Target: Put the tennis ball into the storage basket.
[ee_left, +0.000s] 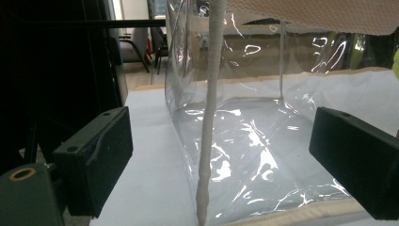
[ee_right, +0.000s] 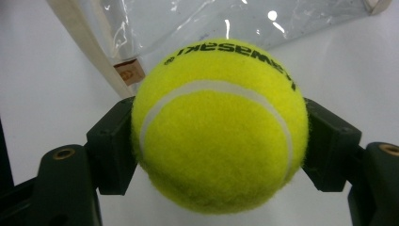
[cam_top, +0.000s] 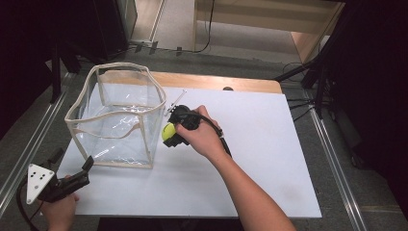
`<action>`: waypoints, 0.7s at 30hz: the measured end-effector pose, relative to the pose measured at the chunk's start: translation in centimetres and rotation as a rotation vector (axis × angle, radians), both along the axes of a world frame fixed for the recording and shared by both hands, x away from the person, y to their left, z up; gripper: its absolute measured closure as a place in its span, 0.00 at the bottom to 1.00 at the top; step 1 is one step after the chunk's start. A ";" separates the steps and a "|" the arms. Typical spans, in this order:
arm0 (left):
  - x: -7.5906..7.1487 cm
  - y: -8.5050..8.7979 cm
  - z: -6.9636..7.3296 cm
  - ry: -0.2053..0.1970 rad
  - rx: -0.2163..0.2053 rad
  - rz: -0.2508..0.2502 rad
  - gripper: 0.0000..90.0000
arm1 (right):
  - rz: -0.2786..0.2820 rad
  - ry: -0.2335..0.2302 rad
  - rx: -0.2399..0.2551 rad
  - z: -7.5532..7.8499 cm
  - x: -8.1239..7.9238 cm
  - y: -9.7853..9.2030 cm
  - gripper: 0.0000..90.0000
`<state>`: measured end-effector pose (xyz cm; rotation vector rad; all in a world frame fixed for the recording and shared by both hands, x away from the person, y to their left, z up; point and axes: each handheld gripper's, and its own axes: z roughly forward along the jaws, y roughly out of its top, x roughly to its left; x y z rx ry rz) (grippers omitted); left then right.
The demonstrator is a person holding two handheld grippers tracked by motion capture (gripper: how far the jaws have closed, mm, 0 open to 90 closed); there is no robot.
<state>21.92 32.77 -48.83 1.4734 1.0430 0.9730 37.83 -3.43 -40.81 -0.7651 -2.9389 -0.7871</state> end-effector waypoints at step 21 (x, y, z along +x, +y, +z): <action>0.0 0.0 0.0 0.000 -0.003 -0.002 0.08 | 0.003 -0.011 0.035 3.7 0.4 -0.7 0.26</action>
